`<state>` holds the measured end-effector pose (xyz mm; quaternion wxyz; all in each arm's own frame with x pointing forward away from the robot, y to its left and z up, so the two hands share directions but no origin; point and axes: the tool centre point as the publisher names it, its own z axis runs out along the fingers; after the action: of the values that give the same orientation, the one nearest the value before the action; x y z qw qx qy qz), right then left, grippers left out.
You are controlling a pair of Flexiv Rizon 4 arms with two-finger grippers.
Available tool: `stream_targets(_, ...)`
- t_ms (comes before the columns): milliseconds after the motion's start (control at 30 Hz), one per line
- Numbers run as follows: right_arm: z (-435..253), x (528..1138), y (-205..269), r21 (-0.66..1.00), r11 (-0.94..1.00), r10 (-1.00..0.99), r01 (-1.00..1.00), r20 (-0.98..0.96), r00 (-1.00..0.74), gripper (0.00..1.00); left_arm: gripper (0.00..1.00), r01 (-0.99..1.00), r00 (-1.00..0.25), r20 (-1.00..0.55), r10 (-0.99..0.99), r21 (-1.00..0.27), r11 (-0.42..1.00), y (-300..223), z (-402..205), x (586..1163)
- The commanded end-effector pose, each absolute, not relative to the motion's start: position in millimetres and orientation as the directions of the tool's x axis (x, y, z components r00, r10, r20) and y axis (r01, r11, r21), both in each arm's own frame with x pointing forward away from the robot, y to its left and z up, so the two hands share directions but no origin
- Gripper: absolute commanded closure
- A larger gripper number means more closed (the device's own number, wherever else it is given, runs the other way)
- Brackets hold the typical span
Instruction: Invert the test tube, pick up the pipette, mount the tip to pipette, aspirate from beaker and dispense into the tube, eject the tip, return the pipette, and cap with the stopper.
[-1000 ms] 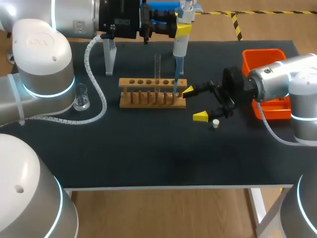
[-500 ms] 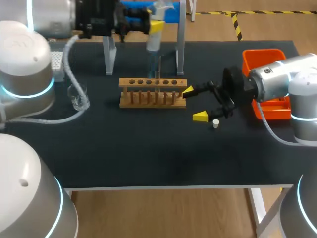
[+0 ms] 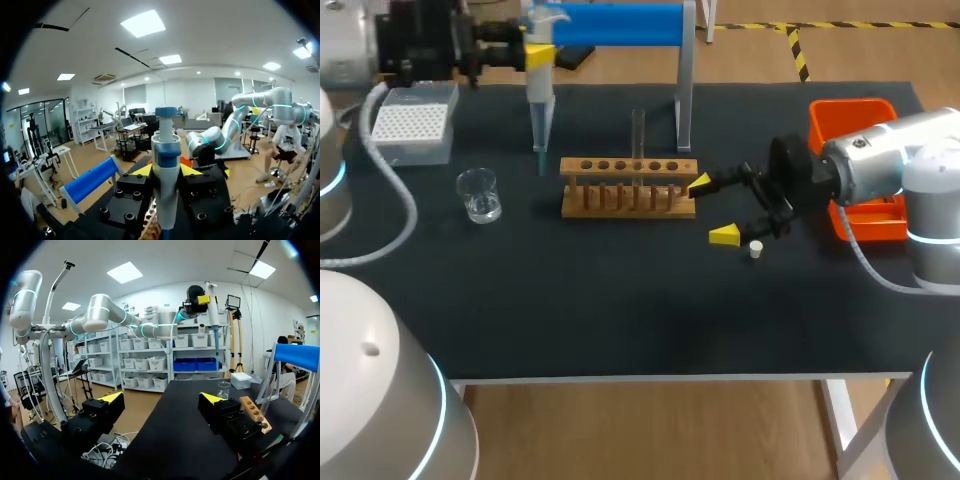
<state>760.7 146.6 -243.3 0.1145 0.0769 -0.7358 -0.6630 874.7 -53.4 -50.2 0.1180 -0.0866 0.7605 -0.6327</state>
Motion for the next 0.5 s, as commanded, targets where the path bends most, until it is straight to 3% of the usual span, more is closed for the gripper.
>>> stream_targets(33,-242.7,760.5,145.8,0.993,0.111,-0.265,0.038,0.067,-0.962,0.00,1.00,0.022,-0.958,-0.069,-0.277,-0.985,0.171,-14.3,-58.7,874.6)
stream_targets(500,-242.7,760.5,145.8,0.993,0.111,-0.265,0.038,0.067,-0.962,0.00,1.00,0.003,-0.943,-0.054,-0.328,-0.988,0.155,38.1,-84.9,908.6)
